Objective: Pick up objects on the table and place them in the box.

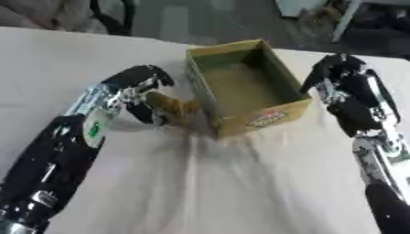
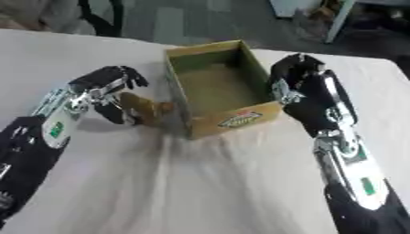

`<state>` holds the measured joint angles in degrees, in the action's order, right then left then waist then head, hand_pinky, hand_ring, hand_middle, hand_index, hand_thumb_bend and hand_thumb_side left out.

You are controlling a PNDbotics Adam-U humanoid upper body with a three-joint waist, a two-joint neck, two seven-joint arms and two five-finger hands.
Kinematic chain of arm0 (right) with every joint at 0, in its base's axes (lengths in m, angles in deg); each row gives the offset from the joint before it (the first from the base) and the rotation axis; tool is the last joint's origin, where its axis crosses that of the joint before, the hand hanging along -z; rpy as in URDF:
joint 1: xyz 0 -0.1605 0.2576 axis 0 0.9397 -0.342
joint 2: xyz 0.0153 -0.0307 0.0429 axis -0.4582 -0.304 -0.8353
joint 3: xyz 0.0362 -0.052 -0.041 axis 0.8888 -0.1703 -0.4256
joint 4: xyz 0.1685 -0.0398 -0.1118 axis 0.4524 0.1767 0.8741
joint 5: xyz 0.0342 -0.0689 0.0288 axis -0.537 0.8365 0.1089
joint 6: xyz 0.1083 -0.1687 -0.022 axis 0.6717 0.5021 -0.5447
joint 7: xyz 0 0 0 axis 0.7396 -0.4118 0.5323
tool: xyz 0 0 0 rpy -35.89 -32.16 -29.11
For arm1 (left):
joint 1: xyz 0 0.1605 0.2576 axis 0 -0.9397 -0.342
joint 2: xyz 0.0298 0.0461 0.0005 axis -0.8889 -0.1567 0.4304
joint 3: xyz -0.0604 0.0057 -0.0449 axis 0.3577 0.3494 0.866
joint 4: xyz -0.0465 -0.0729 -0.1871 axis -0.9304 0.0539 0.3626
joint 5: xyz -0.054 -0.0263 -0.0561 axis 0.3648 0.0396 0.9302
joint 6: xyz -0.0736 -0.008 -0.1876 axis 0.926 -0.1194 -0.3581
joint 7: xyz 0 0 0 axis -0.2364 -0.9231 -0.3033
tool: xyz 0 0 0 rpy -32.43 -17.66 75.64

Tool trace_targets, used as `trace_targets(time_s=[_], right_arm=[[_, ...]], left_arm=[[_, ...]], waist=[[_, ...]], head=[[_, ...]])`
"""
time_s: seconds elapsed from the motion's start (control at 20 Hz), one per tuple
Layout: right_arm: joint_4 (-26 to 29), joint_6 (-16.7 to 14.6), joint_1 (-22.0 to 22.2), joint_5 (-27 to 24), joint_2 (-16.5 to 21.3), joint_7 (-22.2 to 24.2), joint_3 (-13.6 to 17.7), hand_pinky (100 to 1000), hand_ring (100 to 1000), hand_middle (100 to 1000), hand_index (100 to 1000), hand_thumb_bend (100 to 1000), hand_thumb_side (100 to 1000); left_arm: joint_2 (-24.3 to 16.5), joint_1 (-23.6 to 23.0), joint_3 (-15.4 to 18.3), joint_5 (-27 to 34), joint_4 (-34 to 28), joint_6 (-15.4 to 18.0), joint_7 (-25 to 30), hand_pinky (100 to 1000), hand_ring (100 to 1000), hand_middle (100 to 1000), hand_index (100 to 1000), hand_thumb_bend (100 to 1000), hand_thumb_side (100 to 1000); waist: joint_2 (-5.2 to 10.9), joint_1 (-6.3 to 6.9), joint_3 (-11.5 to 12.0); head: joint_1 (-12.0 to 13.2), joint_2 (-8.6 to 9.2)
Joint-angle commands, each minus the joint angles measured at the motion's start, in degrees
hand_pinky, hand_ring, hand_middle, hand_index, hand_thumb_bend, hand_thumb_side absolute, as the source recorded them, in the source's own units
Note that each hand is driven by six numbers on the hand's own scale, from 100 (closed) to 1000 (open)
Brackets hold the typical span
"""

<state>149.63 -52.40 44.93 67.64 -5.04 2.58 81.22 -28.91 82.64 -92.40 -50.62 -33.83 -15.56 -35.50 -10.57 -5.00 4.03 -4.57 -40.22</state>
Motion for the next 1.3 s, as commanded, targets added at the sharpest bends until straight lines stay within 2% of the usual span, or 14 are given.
trace_targets(time_s=[0.05, 0.2, 0.35, 0.45, 0.6, 0.7, 0.75, 0.8, 0.9, 1.0, 1.05, 1.1, 1.15, 1.3], right_arm=[[0.7, -0.1, -0.8, -0.3, 0.6, 0.1, 0.1, 434, 457, 444, 522, 100, 119], [0.7, -0.1, -0.9, -0.3, 0.5, 0.1, 0.1, 433, 457, 444, 522, 100, 119], [0.7, -0.1, -0.9, -0.3, 0.5, 0.1, 0.1, 433, 457, 444, 522, 100, 119], [0.7, -0.1, -0.9, -0.3, 0.5, 0.0, 0.1, 433, 457, 444, 522, 100, 120], [0.7, -0.1, -0.9, -0.3, 0.5, 0.0, 0.1, 433, 457, 444, 522, 100, 120], [0.7, -0.1, -0.9, -0.3, 0.5, 0.0, 0.1, 433, 457, 444, 522, 100, 121], [0.7, -0.1, -0.9, -0.3, 0.5, 0.0, 0.1, 433, 457, 444, 522, 100, 121], [0.7, -0.1, -0.9, -0.2, 0.5, -0.1, 0.2, 433, 457, 444, 522, 100, 121], [0.7, -0.1, -0.9, -0.3, 0.5, -0.1, 0.2, 433, 457, 444, 522, 100, 121], [0.7, -0.1, -0.9, -0.2, 0.5, -0.2, 0.2, 433, 457, 444, 522, 100, 121], [0.7, -0.1, -0.9, -0.2, 0.5, -0.2, 0.2, 433, 457, 444, 522, 100, 121], [0.7, -0.1, -0.9, -0.2, 0.4, -0.2, 0.3, 433, 457, 444, 522, 100, 121], [0.7, -0.1, -0.9, -0.2, 0.4, -0.2, 0.3, 433, 457, 444, 522, 100, 121], [0.8, -0.1, -0.9, -0.2, 0.4, -0.3, 0.4, 433, 457, 443, 522, 100, 119]], left_arm=[[-0.1, 0.8, 0.7, -0.9, 0.3, 0.5, 0.1, 706, 696, 696, 796, 594, 136], [-0.1, 0.6, 0.8, -1.7, 0.8, 1.2, 0.6, 701, 678, 651, 791, 575, 148], [0.0, 0.3, 0.9, -2.7, 1.4, 1.7, 0.8, 682, 604, 583, 773, 553, 156], [0.2, 0.1, 1.2, -3.1, 2.0, 1.9, 0.5, 674, 583, 572, 770, 545, 159], [0.2, 0.0, 1.3, -3.8, 2.5, 2.1, 0.1, 630, 531, 523, 731, 471, 170], [0.3, -0.1, 1.3, -4.2, 2.6, 2.1, -0.6, 569, 471, 469, 665, 386, 171], [0.3, -0.2, 1.3, -4.3, 2.6, 2.0, -0.9, 528, 429, 428, 613, 323, 168], [0.3, -0.2, 1.4, -4.5, 2.5, 1.9, -1.6, 476, 372, 372, 545, 222, 163], [0.3, -0.3, 1.6, -4.6, 2.3, 1.6, -3.6, 394, 282, 287, 454, 100, 164], [0.2, -0.3, 1.5, -4.4, 2.1, 1.5, -6.0, 310, 191, 204, 374, 100, 172], [0.2, -0.3, 1.5, -4.4, 2.0, 1.5, -7.0, 310, 191, 204, 374, 100, 172], [0.2, -0.3, 1.4, -4.4, 1.7, 1.5, -8.1, 246, 118, 136, 311, 100, 179], [0.2, -0.4, 1.4, -4.3, 1.4, 1.5, -9.2, 214, 100, 100, 278, 100, 185], [0.0, -0.3, 1.1, -3.4, 0.4, 1.5, -11.6, 171, 100, 100, 224, 100, 193]], waist=[[0.83, 0.24, -0.3], [0.79, 0.18, -0.4], [0.74, 0.13, -0.5], [0.73, 0.09, -0.6], [0.70, 0.07, -0.7], [0.69, 0.08, -0.8], [0.69, 0.08, -0.8], [0.69, 0.09, -0.8], [0.68, 0.11, -0.9], [0.66, 0.12, -0.9], [0.66, 0.12, -0.9], [0.66, 0.12, -0.8], [0.65, 0.12, -0.8], [0.65, 0.04, -0.8]], head=[[0.1, -0.05], [0.0, -0.10], [0.0, -0.07], [-0.1, -0.09], [-0.1, -0.08], [-0.1, -0.08], [-0.1, -0.07], [-0.1, -0.03], [0.0, 0.05], [0.0, 0.09], [0.0, 0.09], [0.0, 0.08], [0.0, 0.10], [0.0, 0.13]])
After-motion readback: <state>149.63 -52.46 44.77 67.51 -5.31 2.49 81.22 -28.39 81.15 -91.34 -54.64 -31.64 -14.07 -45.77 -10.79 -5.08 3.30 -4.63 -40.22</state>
